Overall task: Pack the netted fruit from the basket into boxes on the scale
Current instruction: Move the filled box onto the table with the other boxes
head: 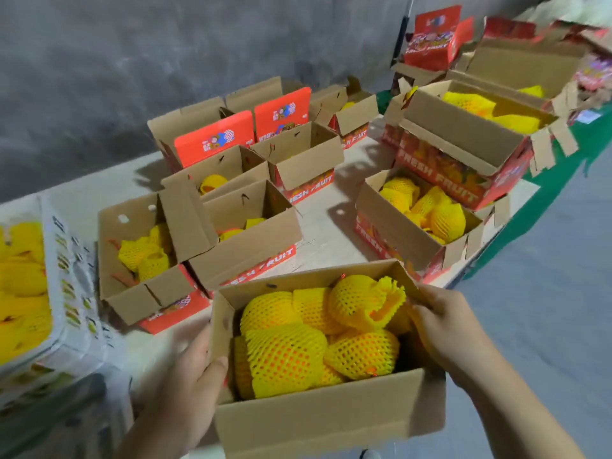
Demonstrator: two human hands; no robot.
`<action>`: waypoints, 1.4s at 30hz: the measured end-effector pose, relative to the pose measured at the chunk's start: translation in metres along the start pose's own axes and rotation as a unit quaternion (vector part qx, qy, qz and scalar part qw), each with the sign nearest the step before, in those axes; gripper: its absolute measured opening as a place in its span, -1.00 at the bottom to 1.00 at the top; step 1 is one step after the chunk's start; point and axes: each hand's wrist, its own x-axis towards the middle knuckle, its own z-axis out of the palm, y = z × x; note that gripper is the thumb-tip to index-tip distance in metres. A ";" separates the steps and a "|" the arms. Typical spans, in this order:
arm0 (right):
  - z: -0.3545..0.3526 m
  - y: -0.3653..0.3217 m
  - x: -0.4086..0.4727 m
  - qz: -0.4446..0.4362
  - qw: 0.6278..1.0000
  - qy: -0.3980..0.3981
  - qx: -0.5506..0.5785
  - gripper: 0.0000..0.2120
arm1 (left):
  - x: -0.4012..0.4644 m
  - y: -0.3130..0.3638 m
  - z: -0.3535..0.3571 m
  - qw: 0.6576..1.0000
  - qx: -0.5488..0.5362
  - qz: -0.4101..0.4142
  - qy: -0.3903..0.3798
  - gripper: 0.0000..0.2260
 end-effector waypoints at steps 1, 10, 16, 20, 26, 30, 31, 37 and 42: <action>-0.009 0.015 0.018 0.022 0.999 0.008 0.029 -0.66 | 0.016 0.016 0.016 1.000 0.003 0.000 -0.011 -0.50; -0.030 0.079 0.134 0.180 0.956 0.033 0.231 -0.57 | 0.202 0.090 0.155 0.992 0.057 -0.080 0.080 -0.56; -0.038 0.106 0.143 0.132 0.989 0.063 0.037 -0.43 | 0.128 0.109 0.270 0.949 -0.109 -0.202 0.219 -0.05; -0.045 0.106 0.149 -0.058 0.974 0.121 -0.184 -0.27 | 0.104 0.112 0.304 0.900 -0.326 -0.278 0.073 -0.09; -0.042 0.105 0.171 -0.061 0.943 -0.053 -0.323 -0.18 | 0.141 0.112 0.298 0.875 -0.377 -0.295 0.075 -0.21; -0.038 0.109 0.137 -0.099 0.945 -0.030 -0.310 -0.11 | 0.121 0.098 0.290 0.897 -0.351 -0.263 0.054 -0.38; -0.035 0.112 0.124 -0.105 0.950 -0.023 -0.294 -0.11 | 0.116 0.095 0.285 0.905 -0.346 -0.245 0.035 -0.37; -0.019 0.132 0.103 0.000 0.983 0.026 -0.183 -0.32 | 0.169 0.129 0.263 0.975 -0.181 -0.129 0.011 -0.40; 0.005 0.110 0.131 -0.011 0.986 0.049 -0.157 -0.30 | 0.207 0.139 0.251 0.967 -0.165 -0.159 0.111 -0.50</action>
